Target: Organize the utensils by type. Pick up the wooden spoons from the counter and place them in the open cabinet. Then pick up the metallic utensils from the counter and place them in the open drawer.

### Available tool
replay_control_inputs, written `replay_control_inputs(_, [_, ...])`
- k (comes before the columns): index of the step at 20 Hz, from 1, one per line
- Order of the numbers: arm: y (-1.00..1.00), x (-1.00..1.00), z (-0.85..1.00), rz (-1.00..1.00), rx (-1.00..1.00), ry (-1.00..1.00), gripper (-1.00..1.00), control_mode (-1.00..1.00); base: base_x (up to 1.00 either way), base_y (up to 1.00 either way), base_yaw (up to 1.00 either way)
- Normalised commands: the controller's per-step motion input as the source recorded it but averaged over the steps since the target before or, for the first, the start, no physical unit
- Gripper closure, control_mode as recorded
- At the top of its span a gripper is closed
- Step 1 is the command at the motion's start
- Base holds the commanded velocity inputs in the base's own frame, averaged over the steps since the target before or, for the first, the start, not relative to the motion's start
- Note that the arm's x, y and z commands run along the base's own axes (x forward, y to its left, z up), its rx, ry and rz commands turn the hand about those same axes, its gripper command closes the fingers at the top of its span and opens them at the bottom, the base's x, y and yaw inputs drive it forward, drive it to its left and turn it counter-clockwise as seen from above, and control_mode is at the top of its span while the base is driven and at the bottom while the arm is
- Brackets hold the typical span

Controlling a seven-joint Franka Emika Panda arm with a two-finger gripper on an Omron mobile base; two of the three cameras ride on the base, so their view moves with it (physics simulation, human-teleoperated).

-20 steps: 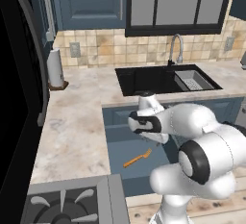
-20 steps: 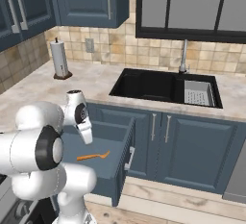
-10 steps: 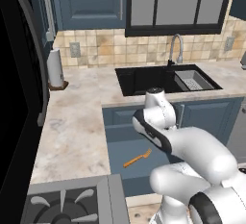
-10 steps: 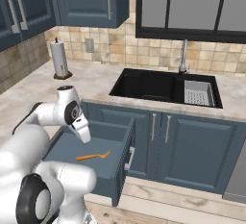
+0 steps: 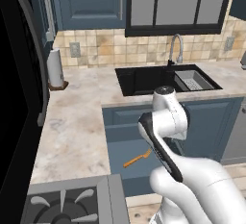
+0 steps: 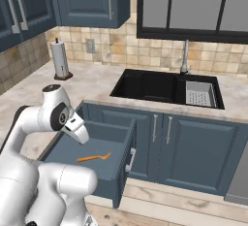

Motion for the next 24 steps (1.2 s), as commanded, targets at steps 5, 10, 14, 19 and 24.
replay_control_inputs(5, [0.00, -0.26, 0.14, 0.07, -0.02, 0.00, -1.00, -1.00, 0.00, 0.00, 0.00])
replay_control_inputs(10, [0.00, -0.19, 0.00, 0.04, 0.00, 0.00, -1.00, -1.00, 0.00, 0.00, 0.00])
replay_control_inputs(14, [0.00, -0.02, -0.02, 0.01, 0.00, 0.01, -1.00, 1.00, -0.21, -0.02, 0.01])
replay_control_inputs(19, [0.00, 0.00, 0.00, 0.00, 0.00, 0.00, -1.00, 1.00, -0.25, -0.46, -0.10])
replay_control_inputs(24, [0.00, 0.00, 0.00, 0.00, 0.00, 0.00, -1.00, 1.00, -0.08, -0.82, -0.03])
